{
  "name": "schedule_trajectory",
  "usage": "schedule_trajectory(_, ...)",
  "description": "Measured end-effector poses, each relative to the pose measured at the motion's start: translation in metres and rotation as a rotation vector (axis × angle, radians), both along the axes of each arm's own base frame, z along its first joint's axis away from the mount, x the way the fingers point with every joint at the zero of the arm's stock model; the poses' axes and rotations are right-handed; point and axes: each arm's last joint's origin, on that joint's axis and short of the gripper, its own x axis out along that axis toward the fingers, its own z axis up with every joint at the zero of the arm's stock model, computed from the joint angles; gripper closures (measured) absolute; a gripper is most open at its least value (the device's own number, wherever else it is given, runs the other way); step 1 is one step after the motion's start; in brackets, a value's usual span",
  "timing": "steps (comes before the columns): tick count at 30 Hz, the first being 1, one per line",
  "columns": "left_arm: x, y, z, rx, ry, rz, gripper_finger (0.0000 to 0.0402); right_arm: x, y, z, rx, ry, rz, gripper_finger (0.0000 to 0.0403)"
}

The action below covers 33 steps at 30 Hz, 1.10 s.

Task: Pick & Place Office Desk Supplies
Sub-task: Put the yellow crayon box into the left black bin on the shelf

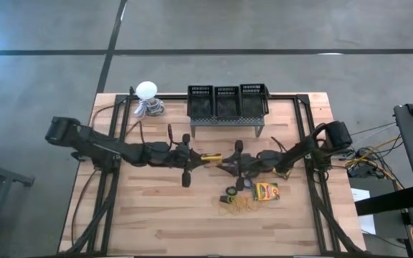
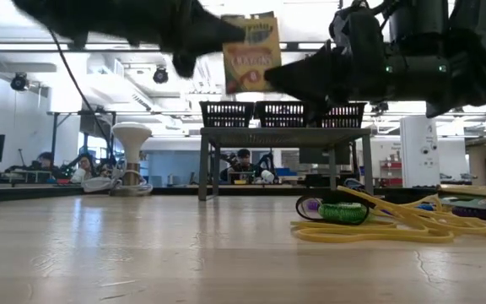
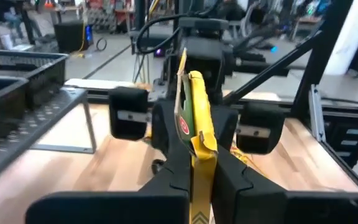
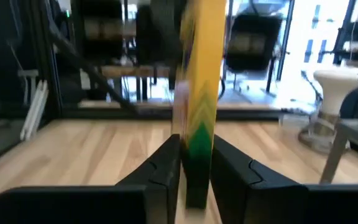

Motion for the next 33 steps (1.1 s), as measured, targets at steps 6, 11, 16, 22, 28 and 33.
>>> schedule_trajectory(6, -0.005, 0.015, 0.073, 0.223, 0.171, 0.196, 0.0377, -0.006, -0.001, 0.011, -0.019, 0.095, -0.007, 0.0292)
schedule_trajectory(11, -0.007, 0.075, 0.129, 0.224, 0.201, 0.359, 0.0377, -0.01, -0.002, 0.02, -0.026, 0.127, 0.0, 0.0284)
schedule_trajectory(16, -0.017, 0.16, 0.14, 0.039, 0.182, 0.405, 0.0377, -0.012, 0.002, 0.022, -0.034, 0.123, 0.014, 0.0289)
schedule_trajectory(22, -0.028, 0.234, 0.108, -0.287, 0.206, 0.342, 0.0369, -0.012, 0.005, 0.02, -0.053, 0.133, 0.024, 0.0296)
schedule_trajectory(28, -0.013, 0.243, 0.081, -0.375, 0.28, 0.283, 0.0367, -0.012, 0.005, 0.02, -0.052, 0.129, 0.024, 0.0303)
schedule_trajectory(33, -0.012, 0.241, 0.077, -0.417, 0.309, 0.298, 0.0366, -0.012, 0.005, 0.019, -0.046, 0.139, 0.025, 0.0305)
